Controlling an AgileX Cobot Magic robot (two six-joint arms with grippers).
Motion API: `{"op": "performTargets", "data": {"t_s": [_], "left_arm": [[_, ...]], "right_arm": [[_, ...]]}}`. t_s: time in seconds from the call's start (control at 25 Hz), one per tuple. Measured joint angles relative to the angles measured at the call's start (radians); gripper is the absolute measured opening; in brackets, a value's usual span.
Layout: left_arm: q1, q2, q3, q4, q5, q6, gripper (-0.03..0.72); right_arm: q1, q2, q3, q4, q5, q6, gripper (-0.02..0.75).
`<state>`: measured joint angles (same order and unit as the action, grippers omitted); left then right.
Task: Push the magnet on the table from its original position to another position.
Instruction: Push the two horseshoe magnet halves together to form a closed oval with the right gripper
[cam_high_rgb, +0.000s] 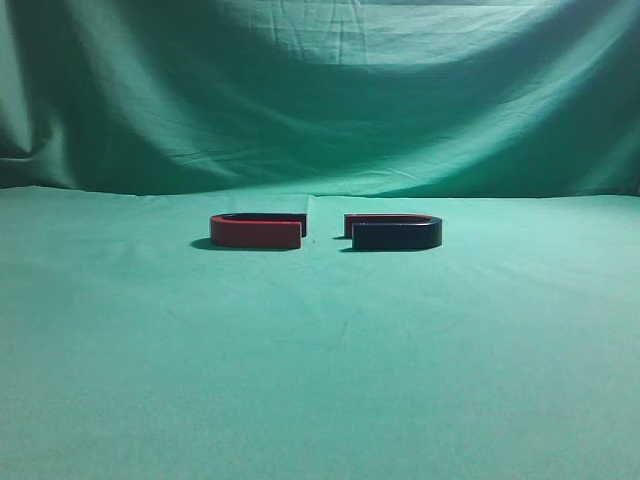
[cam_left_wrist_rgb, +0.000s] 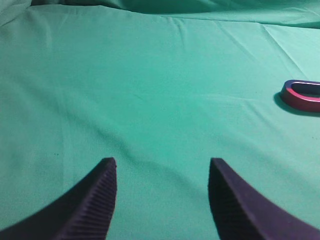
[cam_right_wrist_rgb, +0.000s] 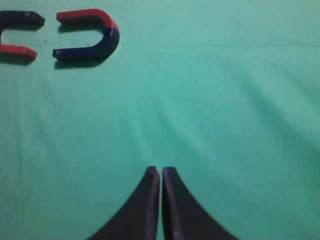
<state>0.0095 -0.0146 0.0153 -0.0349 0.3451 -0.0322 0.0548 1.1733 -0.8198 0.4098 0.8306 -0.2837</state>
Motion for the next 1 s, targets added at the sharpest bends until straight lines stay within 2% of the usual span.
{"op": "performTargets", "data": {"t_s": [0.12, 0.32, 0.44, 0.76, 1.0], "left_arm": [[0.000, 0.000, 0.000, 0.000, 0.000, 0.000, 0.399], [0.000, 0.000, 0.000, 0.000, 0.000, 0.000, 0.399], [0.000, 0.000, 0.000, 0.000, 0.000, 0.000, 0.399], [0.000, 0.000, 0.000, 0.000, 0.000, 0.000, 0.399], [0.000, 0.000, 0.000, 0.000, 0.000, 0.000, 0.399]], "right_arm": [[0.017, 0.111, -0.085, 0.025, 0.026, -0.046, 0.000], [0.143, 0.292, -0.218, 0.034, 0.003, -0.059, 0.000], [0.188, 0.418, -0.321, 0.039, -0.001, -0.024, 0.000], [0.194, 0.747, -0.601, -0.020, 0.063, 0.106, 0.000], [0.199, 0.883, -0.723, -0.060, 0.106, 0.135, 0.000]]}}
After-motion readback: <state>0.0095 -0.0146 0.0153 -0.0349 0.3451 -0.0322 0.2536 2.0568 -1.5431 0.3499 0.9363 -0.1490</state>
